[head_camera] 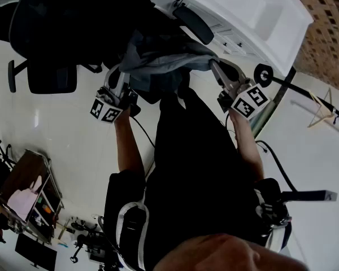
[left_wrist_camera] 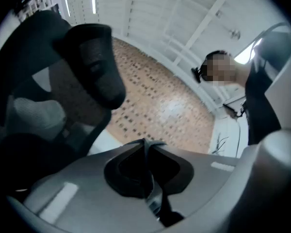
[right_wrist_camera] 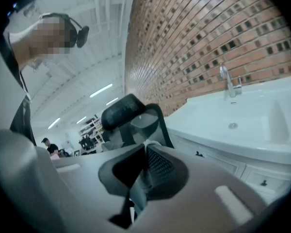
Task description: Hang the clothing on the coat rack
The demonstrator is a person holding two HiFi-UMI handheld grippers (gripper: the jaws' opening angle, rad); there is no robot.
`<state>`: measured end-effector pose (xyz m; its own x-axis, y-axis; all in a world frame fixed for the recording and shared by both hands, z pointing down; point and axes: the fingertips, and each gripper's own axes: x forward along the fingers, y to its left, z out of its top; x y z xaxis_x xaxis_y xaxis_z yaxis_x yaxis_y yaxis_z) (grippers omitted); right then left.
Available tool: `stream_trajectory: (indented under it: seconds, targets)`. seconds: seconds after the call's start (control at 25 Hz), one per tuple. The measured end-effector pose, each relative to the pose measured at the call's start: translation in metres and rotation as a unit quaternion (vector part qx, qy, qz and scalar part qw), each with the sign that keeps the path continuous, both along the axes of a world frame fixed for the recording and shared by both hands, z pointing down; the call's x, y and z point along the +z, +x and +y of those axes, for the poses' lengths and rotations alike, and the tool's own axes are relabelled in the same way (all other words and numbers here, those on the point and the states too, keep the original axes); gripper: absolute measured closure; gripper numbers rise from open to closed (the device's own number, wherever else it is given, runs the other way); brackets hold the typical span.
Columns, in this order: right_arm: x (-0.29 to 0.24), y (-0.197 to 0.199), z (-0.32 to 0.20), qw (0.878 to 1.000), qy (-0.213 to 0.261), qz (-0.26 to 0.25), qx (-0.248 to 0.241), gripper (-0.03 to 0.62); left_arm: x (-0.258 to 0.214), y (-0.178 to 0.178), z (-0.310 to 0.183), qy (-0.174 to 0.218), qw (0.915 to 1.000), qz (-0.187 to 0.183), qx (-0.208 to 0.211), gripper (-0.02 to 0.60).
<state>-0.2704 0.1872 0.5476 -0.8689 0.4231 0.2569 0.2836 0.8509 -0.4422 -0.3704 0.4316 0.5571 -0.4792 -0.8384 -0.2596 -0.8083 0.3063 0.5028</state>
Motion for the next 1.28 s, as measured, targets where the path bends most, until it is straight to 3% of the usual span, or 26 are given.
stream_trajectory:
  seconds: [0.12, 0.2, 0.28, 0.44, 0.56, 0.64, 0.72, 0.84, 0.92, 1.04, 1.16, 1.28]
  targets:
    - [-0.053, 0.039, -0.050, 0.996, -0.059, -0.037, 0.051, 0.582, -0.101, 0.043, -0.044, 0.128, 0.9888, -0.061, 0.047, 0.572]
    - [-0.090, 0.069, -0.094, 0.986, -0.101, -0.087, 0.102, 0.582, -0.158, 0.060, -0.082, 0.189, 0.9732, -0.096, 0.090, 0.573]
    - [-0.132, 0.117, -0.150, 0.965, -0.127, -0.158, 0.167, 0.582, -0.206, 0.076, -0.137, 0.232, 0.9521, -0.124, 0.157, 0.572]
    - [-0.229, 0.266, -0.255, 0.906, -0.096, -0.311, 0.271, 0.582, -0.292, 0.158, -0.269, 0.300, 0.8954, -0.141, 0.297, 0.574]
    - [-0.297, 0.388, -0.312, 0.853, -0.049, -0.416, 0.312, 0.582, -0.367, 0.244, -0.383, 0.360, 0.8505, -0.108, 0.368, 0.572]
    - [-0.328, 0.455, -0.349, 0.820, -0.017, -0.465, 0.334, 0.582, -0.391, 0.290, -0.454, 0.385, 0.8178, -0.079, 0.420, 0.573]
    - [-0.354, 0.504, -0.393, 0.799, 0.017, -0.489, 0.349, 0.582, -0.402, 0.327, -0.515, 0.404, 0.7859, -0.062, 0.465, 0.572]
    - [-0.394, 0.565, -0.456, 0.782, 0.066, -0.508, 0.355, 0.582, -0.441, 0.380, -0.593, 0.435, 0.7528, -0.061, 0.490, 0.573]
    - [-0.424, 0.596, -0.494, 0.772, 0.097, -0.516, 0.358, 0.582, -0.468, 0.406, -0.641, 0.448, 0.7421, -0.062, 0.494, 0.572]
    - [-0.468, 0.629, -0.538, 0.755, 0.134, -0.529, 0.362, 0.582, -0.504, 0.432, -0.711, 0.451, 0.7352, -0.050, 0.504, 0.574]
    - [-0.506, 0.649, -0.587, 0.737, 0.173, -0.543, 0.363, 0.582, -0.536, 0.447, -0.786, 0.450, 0.7240, -0.023, 0.522, 0.573]
    - [-0.549, 0.662, -0.648, 0.715, 0.189, -0.570, 0.359, 0.580, -0.577, 0.456, -0.859, 0.456, 0.7097, -0.026, 0.536, 0.573]
